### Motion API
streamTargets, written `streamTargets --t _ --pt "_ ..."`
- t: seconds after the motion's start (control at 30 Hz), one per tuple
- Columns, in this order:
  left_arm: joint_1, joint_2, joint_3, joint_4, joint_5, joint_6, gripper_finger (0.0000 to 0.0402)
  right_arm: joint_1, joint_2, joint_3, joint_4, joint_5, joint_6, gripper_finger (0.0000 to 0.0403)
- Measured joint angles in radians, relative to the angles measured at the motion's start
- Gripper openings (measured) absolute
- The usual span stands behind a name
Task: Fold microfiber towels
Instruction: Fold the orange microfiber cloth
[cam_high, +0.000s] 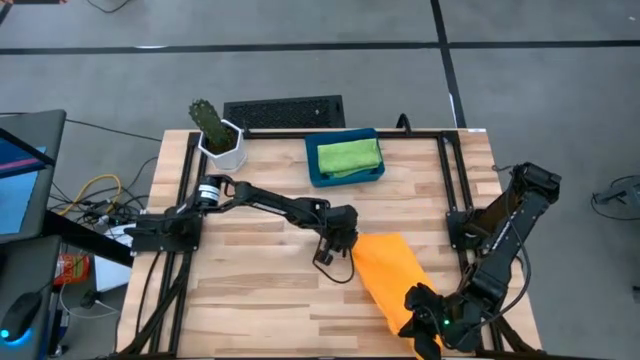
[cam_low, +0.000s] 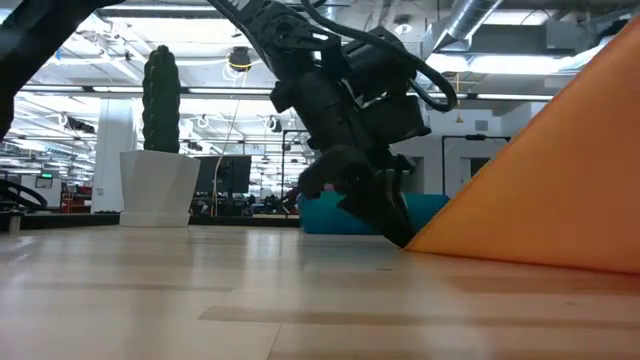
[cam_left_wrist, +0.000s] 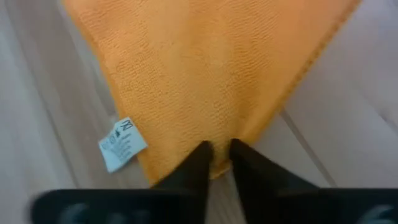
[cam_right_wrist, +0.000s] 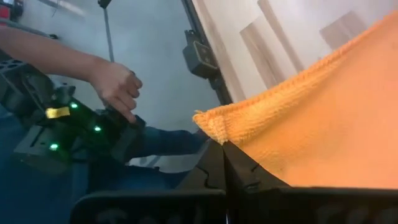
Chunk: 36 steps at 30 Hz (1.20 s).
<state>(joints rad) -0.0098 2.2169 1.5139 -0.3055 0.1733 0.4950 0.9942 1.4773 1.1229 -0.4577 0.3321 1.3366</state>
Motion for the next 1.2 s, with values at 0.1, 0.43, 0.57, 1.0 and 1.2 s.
streamTargets --t 0.1,0.43,0.57,1.0,1.2 --pt "0.001 0.000 0.000 -0.016 0.004 -0.014 0.0011 -0.015 0.000 0.000 -0.010 0.000 -0.038 0.0007" --pt "0.002 -0.118 -0.011 -0.279 -0.130 -0.231 0.0001 -0.154 -0.026 0.000 -0.028 -0.068 -0.308 0.0007" --pt "0.028 -0.235 -0.006 -0.477 -0.170 -0.282 0.0000 -0.262 -0.082 0.001 -0.117 -0.074 -0.468 0.0006" --pt "0.121 -0.652 -0.036 -0.804 -0.429 -0.440 0.0000 -0.685 -0.354 0.001 -0.432 -0.074 -0.915 0.0006" --pt "0.147 -0.777 -0.036 -0.933 -0.553 -0.498 0.0000 -0.859 -0.417 0.001 -0.443 0.006 -1.075 0.0005"
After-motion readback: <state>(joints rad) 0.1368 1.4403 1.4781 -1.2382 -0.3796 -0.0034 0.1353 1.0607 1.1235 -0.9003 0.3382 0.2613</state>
